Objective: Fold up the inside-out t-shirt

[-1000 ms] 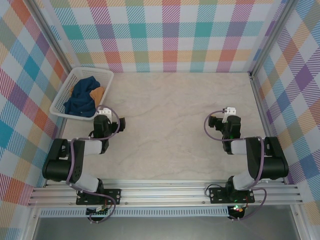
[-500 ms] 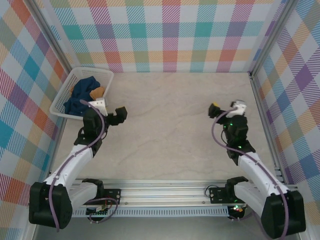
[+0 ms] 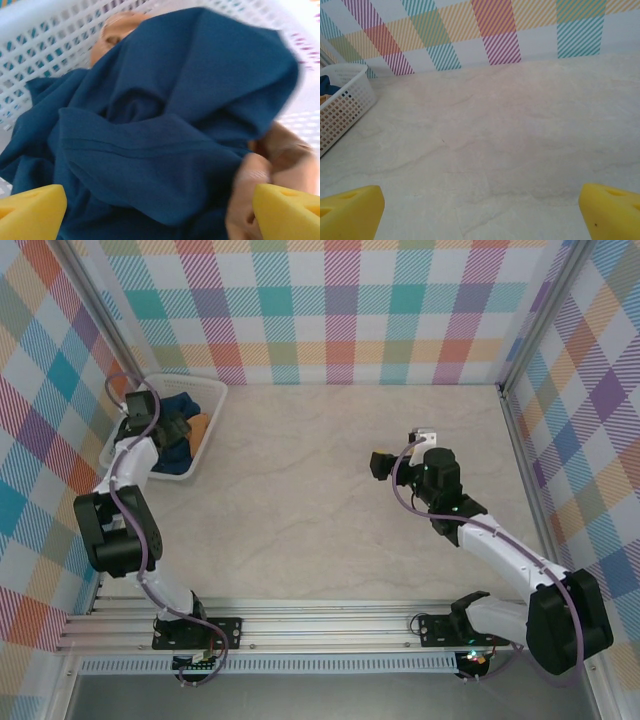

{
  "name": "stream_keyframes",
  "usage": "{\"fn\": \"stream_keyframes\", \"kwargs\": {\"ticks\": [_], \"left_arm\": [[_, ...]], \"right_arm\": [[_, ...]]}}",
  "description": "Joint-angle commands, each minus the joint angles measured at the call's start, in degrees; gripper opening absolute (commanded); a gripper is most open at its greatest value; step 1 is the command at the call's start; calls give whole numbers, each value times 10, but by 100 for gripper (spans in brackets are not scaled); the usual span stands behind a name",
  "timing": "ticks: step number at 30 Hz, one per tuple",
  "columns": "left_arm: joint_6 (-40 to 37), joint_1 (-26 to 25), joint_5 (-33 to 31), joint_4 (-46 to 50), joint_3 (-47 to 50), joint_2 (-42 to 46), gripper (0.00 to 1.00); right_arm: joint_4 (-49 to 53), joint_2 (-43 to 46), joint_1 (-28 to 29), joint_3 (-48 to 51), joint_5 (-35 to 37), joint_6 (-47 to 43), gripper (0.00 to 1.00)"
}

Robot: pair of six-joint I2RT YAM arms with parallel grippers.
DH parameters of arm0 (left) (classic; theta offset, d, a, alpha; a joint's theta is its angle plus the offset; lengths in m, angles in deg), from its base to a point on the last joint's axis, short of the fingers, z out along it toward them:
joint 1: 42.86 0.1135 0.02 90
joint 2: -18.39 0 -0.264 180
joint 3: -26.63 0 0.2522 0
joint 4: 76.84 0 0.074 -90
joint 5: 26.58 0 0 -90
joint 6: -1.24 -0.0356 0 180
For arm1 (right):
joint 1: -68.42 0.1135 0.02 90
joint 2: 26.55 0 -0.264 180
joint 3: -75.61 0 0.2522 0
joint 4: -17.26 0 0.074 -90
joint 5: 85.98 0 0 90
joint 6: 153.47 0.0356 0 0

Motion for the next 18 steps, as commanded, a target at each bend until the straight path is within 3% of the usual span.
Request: {"fn": "stream_keyframes", "kwargs": {"ticks": [1,9,11,13,15,18], "left_arm": [[20,20,32,61,-62,-32,93],[60,63,91,57,-108,-113,93],[60,62,110,71,-131,-138,89],[60,61,132,78,-151,-161,82],[58,59,144,82,-162,-172,67],[57,59,147,62,-160,-142,31]], "right_arm": [[7,-7,4,0,-14,19,100],[12,-32,4,-4,-16,30,100],[15,-41,5,-8,-18,31,100],[15,-49,5,-11,-15,33,100],[17,-55,4,-13,-15,35,100],[25,-58,5,-16,-13,40,100]]}}
